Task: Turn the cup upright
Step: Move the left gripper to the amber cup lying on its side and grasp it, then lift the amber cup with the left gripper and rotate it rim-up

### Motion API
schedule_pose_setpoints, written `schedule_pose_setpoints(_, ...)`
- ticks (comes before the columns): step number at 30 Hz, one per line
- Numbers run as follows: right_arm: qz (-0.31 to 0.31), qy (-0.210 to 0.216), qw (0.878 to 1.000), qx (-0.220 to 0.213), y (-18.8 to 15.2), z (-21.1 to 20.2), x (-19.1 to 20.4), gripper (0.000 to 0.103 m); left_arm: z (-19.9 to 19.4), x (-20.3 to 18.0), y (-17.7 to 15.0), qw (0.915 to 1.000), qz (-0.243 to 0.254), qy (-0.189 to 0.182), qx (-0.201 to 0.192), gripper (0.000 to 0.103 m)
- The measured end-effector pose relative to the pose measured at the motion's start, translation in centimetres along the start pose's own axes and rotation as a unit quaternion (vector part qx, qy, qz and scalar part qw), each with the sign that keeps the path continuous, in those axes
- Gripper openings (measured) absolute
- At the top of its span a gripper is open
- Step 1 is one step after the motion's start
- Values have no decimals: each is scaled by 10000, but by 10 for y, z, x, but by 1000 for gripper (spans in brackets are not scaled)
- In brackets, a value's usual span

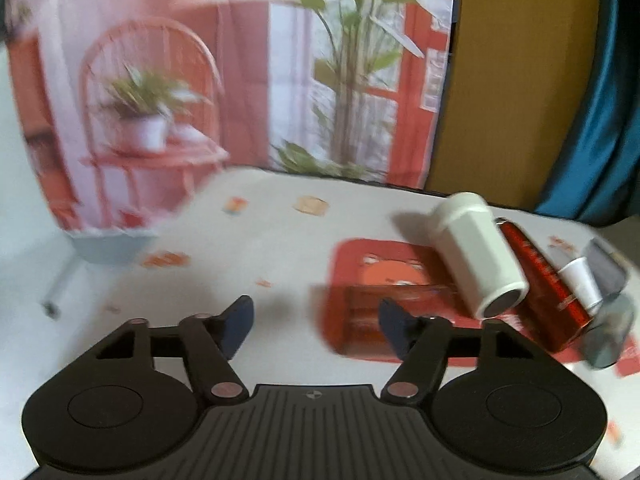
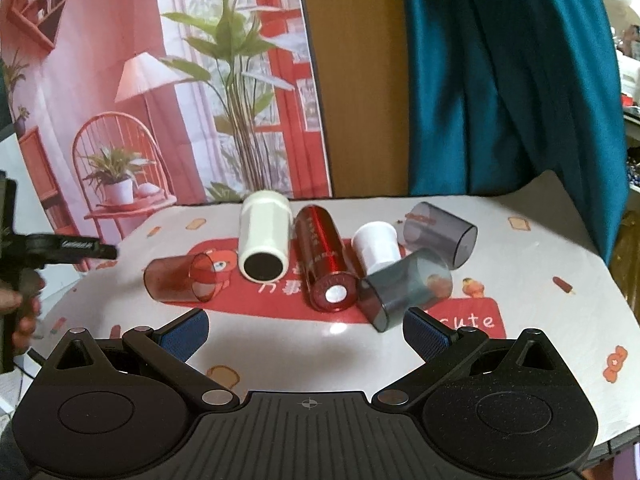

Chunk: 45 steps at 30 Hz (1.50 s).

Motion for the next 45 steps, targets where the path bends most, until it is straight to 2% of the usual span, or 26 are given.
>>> schedule_pose_setpoints(4,53,-101,9998,139,-6,10,-8,103,27,-12,0,9985,-273,-482,22,70)
schedule_pose_setpoints(9,78,-135,9996,247,-10,20,-15,103,51,-25,-2,9973,-201,-673,214,60)
schedule_pose_setpoints(17,-11,-168,9992,351,-14,33,-13,103,68,-31,-12,9935,-390,-1005,376,60)
schedule_pose_setpoints(19,-18,-140,9991,400,-15,36,-11,103,66,-31,-15,9926,-491,-1040,384,59)
schedule_pose_setpoints(27,20,-100,9986,527,-20,42,-10,103,39,-62,-34,9839,-487,-1639,516,59)
schedule_pose_setpoints(29,57,-97,9984,547,-21,43,-11,103,30,-74,-40,9811,-348,-1818,561,59)
schedule_pose_setpoints(31,86,-95,9983,570,-22,44,-12,103,21,-89,-45,9792,-10,-1947,565,60)
schedule_pose_setpoints(32,90,-90,9982,579,-22,44,-12,103,17,-92,-46,9804,169,-1893,513,61)
schedule_pose_setpoints(34,80,-76,9983,575,-23,44,-12,103,11,-92,-42,9862,508,-1550,285,63)
schedule_pose_setpoints(36,86,-96,9984,553,-23,43,-13,103,3,-86,-33,9901,825,-1131,-117,70)
schedule_pose_setpoints(38,121,-154,9982,566,-23,43,-15,103,2,-86,-24,9889,1111,-906,-381,78)
schedule_pose_setpoints(39,139,-156,9981,582,-23,44,-16,103,7,-88,-21,9880,1186,-923,-367,82)
schedule_pose_setpoints(45,119,-187,9982,558,-23,43,-16,103,44,-103,-31,9830,1256,-1335,102,81)
Point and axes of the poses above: each gripper's, at about its wrist camera, not at the fingertips, and z roughly the way its jaws point, x to its left, y to its top, the point moved 10 cm from there along z, roughly the way its jaws point, and after that the axes turned 5 degrees about z, right-handed, at the moved point
